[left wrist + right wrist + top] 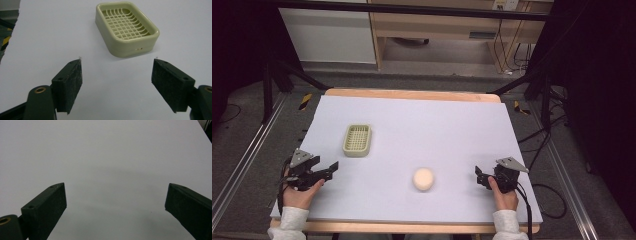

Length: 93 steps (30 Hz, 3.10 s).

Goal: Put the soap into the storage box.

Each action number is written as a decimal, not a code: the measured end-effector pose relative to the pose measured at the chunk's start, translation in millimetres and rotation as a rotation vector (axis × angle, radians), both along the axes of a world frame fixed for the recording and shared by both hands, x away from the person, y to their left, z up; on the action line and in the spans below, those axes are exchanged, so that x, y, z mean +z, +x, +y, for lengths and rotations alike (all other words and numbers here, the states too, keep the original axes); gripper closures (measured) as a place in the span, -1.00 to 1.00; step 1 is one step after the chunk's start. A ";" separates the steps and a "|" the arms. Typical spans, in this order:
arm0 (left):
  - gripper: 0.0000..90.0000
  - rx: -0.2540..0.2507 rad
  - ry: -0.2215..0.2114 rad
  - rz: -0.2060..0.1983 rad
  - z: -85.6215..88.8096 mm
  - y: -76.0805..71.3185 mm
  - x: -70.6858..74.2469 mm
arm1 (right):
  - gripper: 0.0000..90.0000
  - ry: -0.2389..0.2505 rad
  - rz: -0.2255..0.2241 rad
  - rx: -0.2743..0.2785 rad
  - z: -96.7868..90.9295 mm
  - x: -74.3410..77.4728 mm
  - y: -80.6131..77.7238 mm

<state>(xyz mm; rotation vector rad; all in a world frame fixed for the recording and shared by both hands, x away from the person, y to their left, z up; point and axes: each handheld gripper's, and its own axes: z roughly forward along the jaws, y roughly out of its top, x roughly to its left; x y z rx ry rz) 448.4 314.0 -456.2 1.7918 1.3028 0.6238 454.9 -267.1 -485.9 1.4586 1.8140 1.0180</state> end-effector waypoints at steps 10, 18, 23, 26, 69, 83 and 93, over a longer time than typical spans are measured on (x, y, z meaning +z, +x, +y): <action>-0.43 -0.017 -0.013 -0.010 -3.8 -1.9 4.5 | -0.91 -0.002 0.003 0.004 0.1 -0.1 0.3; -0.43 -0.032 -0.026 -0.020 -6.7 -3.3 9.6 | -0.91 -0.009 0.006 0.003 1.0 -0.3 0.5; -0.44 -0.049 -0.029 -0.029 -11.7 -4.1 13.1 | -0.91 -0.008 0.009 0.005 1.0 -0.3 0.7; -0.44 -0.063 -0.028 -0.035 -16.1 -4.5 16.3 | -0.91 -0.010 0.012 0.009 0.9 -0.6 1.3; -0.47 -0.234 0.022 -0.037 -71.3 -12.8 27.9 | -0.91 -0.003 0.022 0.013 0.8 -0.7 1.9; -0.48 -0.278 0.036 -0.039 -90.3 -12.4 28.5 | -0.91 -0.010 0.025 0.012 1.2 -1.0 2.4; -0.48 -0.310 0.059 -0.033 -100.9 -10.5 27.9 | -0.91 -0.010 0.027 0.012 1.1 -1.2 2.9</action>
